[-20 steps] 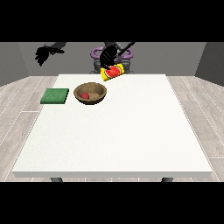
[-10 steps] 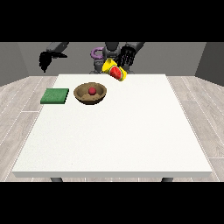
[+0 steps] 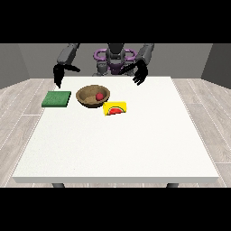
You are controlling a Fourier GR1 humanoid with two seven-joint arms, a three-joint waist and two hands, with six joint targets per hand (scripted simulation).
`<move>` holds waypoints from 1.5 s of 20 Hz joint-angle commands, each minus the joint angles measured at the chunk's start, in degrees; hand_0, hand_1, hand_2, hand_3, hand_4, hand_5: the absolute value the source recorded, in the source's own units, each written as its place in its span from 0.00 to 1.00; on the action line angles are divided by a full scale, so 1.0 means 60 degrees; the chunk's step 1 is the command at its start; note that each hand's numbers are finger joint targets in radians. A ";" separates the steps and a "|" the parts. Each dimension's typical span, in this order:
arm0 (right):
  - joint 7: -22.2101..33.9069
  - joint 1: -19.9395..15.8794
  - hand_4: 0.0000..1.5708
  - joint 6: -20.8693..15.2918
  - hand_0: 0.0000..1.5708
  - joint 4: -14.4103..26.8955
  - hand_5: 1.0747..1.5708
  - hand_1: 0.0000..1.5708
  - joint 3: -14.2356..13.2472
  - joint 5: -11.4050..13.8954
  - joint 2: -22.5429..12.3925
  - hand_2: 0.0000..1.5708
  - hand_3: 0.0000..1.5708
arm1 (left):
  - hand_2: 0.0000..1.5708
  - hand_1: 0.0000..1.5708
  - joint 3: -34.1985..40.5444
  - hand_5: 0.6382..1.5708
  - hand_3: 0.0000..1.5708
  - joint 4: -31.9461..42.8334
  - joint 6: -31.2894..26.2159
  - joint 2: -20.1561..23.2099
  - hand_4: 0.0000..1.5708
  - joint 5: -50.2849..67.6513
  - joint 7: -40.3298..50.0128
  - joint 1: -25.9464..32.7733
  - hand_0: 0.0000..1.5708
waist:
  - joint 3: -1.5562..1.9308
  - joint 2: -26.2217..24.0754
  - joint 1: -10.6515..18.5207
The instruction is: Pick the cup and pour the ball into the bowl, then pick the bowl and place it on the pad
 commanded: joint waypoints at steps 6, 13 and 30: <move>-0.0326 -0.0583 0.21 -0.1646 0.00 0.0708 1.00 0.00 0.0092 0.0392 0.0941 0.00 0.00 | 0.00 0.00 0.0655 0.99 0.00 -0.0998 -0.2408 0.0509 0.00 0.2652 -0.2756 0.1307 0.00 | 0.0129 0.0460 0.0869; -0.1710 -0.0987 0.16 -0.1895 0.00 0.2494 0.99 0.00 0.0095 0.0475 0.1214 0.00 0.00 | 0.00 0.00 0.0758 0.99 0.00 -0.1543 -0.2864 0.0779 0.00 0.2661 -0.2612 0.1939 0.00 | 0.0135 0.0286 0.0928; -0.1866 -0.1601 0.30 -0.3242 0.92 0.5466 0.88 0.92 -0.0460 0.0444 0.0607 1.00 0.00 | 0.00 0.00 0.1013 1.00 0.00 -0.2876 -0.3477 0.1085 0.05 0.2873 -0.2047 0.1548 0.00 | 0.0130 0.1389 0.1386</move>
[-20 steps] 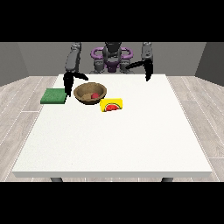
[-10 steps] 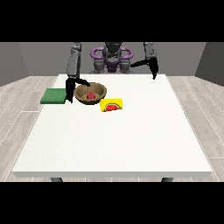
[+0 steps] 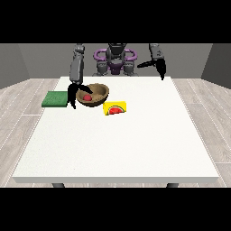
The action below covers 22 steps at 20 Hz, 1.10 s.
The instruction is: Pick the cup and pour the ball into the bowl, then pick the bowl and place it on the pad
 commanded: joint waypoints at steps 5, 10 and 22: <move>0.0804 0.0824 0.60 -0.3452 1.00 0.0836 0.96 1.00 0.1084 0.2246 -0.0534 1.00 0.96 | 0.00 0.00 -0.0332 0.97 0.00 -0.0374 -0.0376 -0.0044 0.38 0.0031 -0.0086 -0.0303 0.00 | 0.0141 0.0692 0.1130; 0.2775 0.0615 0.57 -0.4207 1.00 0.0488 0.99 1.00 0.1545 0.2746 -0.0757 1.00 0.80 | 0.00 0.00 -0.0001 0.89 0.00 0.0383 -0.0555 0.0055 0.57 0.0293 -0.0102 0.0102 0.00 | 0.0141 -0.0706 0.0736; 0.7623 -0.0721 0.51 -0.2685 1.00 -0.1234 0.99 1.00 0.2970 0.3370 -0.0946 1.00 0.47 | 0.00 0.00 0.1434 0.82 0.00 0.2604 -0.0233 0.0458 0.64 0.0698 -0.0890 0.1779 0.00 | 0.0177 -0.3415 -0.1751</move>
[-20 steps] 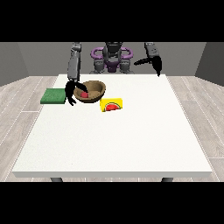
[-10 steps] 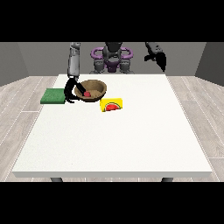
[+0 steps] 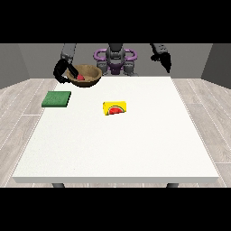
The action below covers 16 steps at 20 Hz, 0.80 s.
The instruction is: Pick the cup and pour the ball into the bowl, then pick the bowl and place it on the pad
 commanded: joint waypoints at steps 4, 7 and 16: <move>-0.0639 0.0373 0.49 0.1462 1.00 -0.0231 1.00 1.00 -0.1089 -0.0848 -0.1685 1.00 0.46 | 0.00 0.00 0.0063 0.84 0.00 -0.0433 -0.0065 -0.0004 0.64 0.0080 -0.0297 0.0046 0.00 | 0.0040 0.0845 -0.0110; -0.0285 0.0462 0.56 0.1512 1.00 -0.0495 1.00 1.00 -0.0957 -0.0582 -0.1717 1.00 0.14 | 0.00 0.00 0.0064 0.85 0.00 -0.0575 -0.0087 0.0034 0.66 0.0004 -0.0336 0.0154 0.00 | 0.0037 0.0809 0.0023; -0.1357 0.0930 0.56 0.1981 1.00 -0.0222 1.00 1.00 -0.2006 -0.1232 -0.2765 1.00 0.00 | 0.00 0.00 0.2474 0.99 0.00 -0.0021 -0.2480 0.2756 0.84 0.2053 -0.0989 -0.0208 0.00 | 0.0037 0.1658 0.0471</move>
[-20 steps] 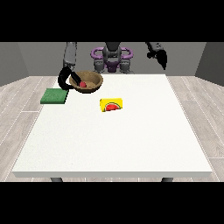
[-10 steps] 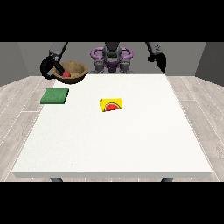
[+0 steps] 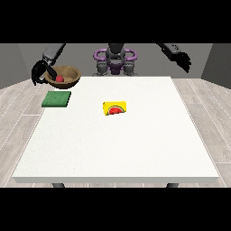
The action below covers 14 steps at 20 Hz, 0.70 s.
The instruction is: Pick the cup and pour the ball into the bowl, then pick the bowl and place it on the pad
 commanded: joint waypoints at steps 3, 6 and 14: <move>-0.1142 0.0160 0.55 0.0375 1.00 0.0164 1.00 1.00 -0.0919 -0.0636 -0.0733 1.00 0.00 | 0.00 0.00 0.2011 1.00 0.00 0.0686 -0.1692 0.2236 0.82 0.1618 -0.0348 -0.0492 0.00 | 0.0001 0.1129 0.0224; -0.0990 0.0073 0.51 -0.0135 1.00 0.0162 0.99 1.00 -0.0804 -0.0440 -0.0463 1.00 0.00 | 0.00 0.00 0.2306 1.00 0.00 0.1182 -0.2450 0.2861 0.81 0.1939 -0.0261 -0.0392 0.00 | -0.0002 0.1013 0.0480; -0.1178 -0.0266 0.00 -0.0886 1.00 0.0723 0.98 1.00 -0.1439 -0.0634 -0.0733 1.00 0.45 | 0.00 0.00 0.2548 0.99 0.00 0.1767 -0.2566 0.3237 0.76 0.1973 -0.0704 -0.0565 0.00 | 0.0006 0.1642 0.0230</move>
